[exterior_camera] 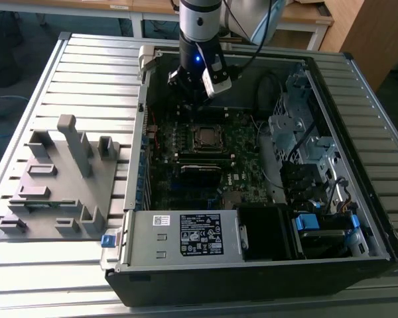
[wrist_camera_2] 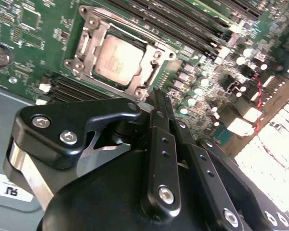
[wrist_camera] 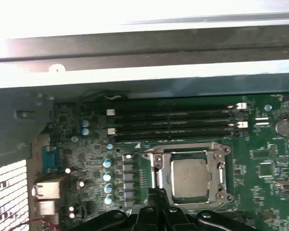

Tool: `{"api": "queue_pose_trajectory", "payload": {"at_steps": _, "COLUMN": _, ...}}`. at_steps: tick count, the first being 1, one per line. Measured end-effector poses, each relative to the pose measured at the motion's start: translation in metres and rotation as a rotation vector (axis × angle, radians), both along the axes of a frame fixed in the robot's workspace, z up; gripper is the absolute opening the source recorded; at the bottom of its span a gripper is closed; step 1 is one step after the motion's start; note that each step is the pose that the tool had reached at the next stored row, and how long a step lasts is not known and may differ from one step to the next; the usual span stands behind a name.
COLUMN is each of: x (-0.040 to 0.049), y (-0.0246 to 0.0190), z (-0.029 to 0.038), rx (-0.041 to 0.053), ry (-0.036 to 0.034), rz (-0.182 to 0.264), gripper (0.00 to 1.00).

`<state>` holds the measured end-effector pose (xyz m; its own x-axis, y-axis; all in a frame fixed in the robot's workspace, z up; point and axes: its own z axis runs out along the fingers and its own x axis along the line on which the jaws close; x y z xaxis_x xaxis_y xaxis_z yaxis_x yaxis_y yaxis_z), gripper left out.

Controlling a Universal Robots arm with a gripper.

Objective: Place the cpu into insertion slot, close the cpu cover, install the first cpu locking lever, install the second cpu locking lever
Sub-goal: 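Install the first cpu locking lever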

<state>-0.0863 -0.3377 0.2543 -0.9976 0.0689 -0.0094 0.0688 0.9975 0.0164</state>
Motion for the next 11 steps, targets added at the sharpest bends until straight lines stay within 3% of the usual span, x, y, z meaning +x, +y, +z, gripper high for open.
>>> {"api": "queue_pose_trajectory", "payload": {"at_steps": 9, "x": -0.0031, "y": -0.0001, "z": -0.0001, "rx": 0.0000, "ry": -0.0001, "rz": 0.000, "gripper": 0.10}}
{"api": "queue_pose_trajectory", "payload": {"at_steps": 11, "x": -0.0032, "y": -0.0002, "z": -0.0001, "rx": 0.0062, "ry": -0.0001, "rz": 0.000, "gripper": 0.10}}
